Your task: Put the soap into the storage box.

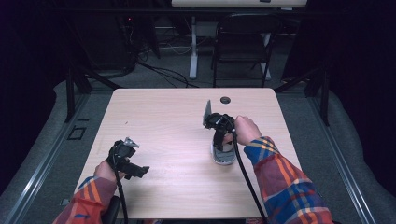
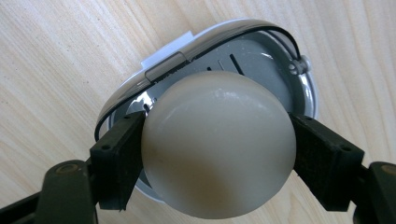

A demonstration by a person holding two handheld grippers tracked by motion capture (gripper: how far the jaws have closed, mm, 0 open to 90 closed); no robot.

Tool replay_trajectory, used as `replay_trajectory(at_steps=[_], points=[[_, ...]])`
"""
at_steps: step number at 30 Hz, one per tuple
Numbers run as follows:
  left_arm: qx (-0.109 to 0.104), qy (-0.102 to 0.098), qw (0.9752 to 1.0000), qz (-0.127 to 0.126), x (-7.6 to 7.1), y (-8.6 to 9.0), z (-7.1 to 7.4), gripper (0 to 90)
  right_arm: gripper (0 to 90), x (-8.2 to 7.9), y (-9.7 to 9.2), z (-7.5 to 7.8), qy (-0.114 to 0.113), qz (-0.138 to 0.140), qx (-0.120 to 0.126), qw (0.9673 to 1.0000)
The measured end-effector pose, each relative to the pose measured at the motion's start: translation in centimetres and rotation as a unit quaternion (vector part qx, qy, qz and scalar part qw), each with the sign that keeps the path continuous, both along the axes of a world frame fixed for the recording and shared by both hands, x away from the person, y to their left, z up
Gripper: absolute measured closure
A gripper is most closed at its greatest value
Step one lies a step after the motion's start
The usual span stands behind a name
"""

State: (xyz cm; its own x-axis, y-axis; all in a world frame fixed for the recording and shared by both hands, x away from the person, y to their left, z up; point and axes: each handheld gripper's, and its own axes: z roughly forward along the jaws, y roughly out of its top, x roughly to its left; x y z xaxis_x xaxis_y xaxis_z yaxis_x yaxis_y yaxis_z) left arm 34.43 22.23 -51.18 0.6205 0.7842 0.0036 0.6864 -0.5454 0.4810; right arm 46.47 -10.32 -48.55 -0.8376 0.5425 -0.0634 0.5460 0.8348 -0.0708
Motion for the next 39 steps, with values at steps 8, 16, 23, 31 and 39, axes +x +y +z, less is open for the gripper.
replay_trajectory(at_steps=[8,16,23,31,39], points=[[0.002,0.006,1.0,-0.002,0.0,0.0,-0.1,0.7,23.1,-0.1,0.0,-0.9,0.01,0.008,-0.001,0.9999],[0.002,0.008,1.0,-0.004,0.1,-0.1,-0.1,0.8,23.0,-0.2,0.2,-1.3,0.014,0.008,0.002,0.9999],[0.003,0.007,1.0,-0.004,0.0,-0.1,-0.1,0.8,22.5,-0.3,0.0,-1.5,0.011,0.009,-0.005,0.9999],[0.005,0.005,1.0,-0.004,0.0,-0.1,-0.1,0.8,17.4,-0.8,-0.7,0.0,-0.007,0.01,0.014,0.9998],[0.006,0.005,1.0,-0.003,0.0,-0.2,-0.1,0.8,12.9,-1.8,-2.3,2.0,-0.043,0.006,0.046,0.998]])
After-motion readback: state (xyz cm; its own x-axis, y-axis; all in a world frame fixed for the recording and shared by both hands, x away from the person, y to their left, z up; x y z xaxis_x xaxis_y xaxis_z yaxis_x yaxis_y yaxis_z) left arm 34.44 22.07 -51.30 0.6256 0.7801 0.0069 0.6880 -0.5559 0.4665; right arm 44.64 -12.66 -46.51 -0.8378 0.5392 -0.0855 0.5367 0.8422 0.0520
